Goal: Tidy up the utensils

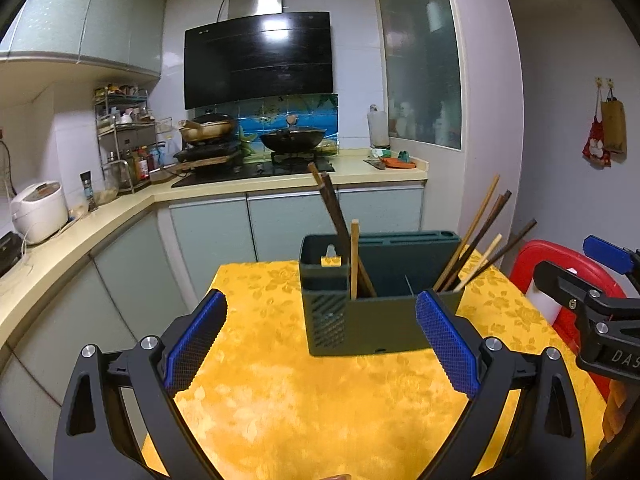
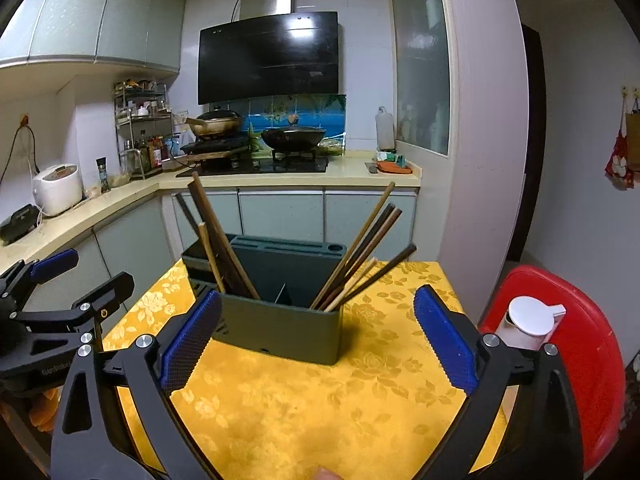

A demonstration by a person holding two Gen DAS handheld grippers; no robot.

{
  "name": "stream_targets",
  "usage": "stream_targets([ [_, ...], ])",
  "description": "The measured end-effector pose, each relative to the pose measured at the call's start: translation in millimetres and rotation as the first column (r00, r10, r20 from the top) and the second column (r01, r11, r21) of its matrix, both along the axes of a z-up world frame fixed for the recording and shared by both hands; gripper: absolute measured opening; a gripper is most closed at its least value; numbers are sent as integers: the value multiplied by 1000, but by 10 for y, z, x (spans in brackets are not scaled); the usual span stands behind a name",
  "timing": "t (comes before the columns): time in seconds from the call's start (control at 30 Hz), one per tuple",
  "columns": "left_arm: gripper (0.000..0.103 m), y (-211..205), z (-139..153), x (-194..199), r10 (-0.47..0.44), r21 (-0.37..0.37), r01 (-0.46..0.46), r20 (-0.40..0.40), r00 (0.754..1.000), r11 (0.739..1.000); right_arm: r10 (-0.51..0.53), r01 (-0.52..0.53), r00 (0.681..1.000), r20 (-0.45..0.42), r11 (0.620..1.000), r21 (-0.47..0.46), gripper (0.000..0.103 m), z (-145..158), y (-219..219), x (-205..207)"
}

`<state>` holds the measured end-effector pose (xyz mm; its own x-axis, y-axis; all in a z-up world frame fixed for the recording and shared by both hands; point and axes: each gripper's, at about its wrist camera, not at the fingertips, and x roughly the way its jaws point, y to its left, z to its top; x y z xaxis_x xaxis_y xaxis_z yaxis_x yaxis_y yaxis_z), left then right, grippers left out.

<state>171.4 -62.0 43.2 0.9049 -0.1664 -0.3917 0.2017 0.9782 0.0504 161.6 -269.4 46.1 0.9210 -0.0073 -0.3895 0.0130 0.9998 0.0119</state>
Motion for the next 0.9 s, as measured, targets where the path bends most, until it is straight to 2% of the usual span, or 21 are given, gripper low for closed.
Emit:
stream_targets([
  [0.23, 92, 116, -137, -216, 17, -18, -17, -12, 1000, 1000, 3, -3, 1000, -6, 1000, 4, 95, -112, 87, -190],
  [0.6, 92, 218, -228, -473, 29, -37, -29, 1, 1000, 999, 1, 1, 999, 53, 1000, -28, 95, -174, 212, -508],
  [0.9, 92, 271, -332, -626, 35, -51, -35, 4, 999, 998, 4, -3, 998, 61, 1000, -5, 96, -296, 217, -677],
])
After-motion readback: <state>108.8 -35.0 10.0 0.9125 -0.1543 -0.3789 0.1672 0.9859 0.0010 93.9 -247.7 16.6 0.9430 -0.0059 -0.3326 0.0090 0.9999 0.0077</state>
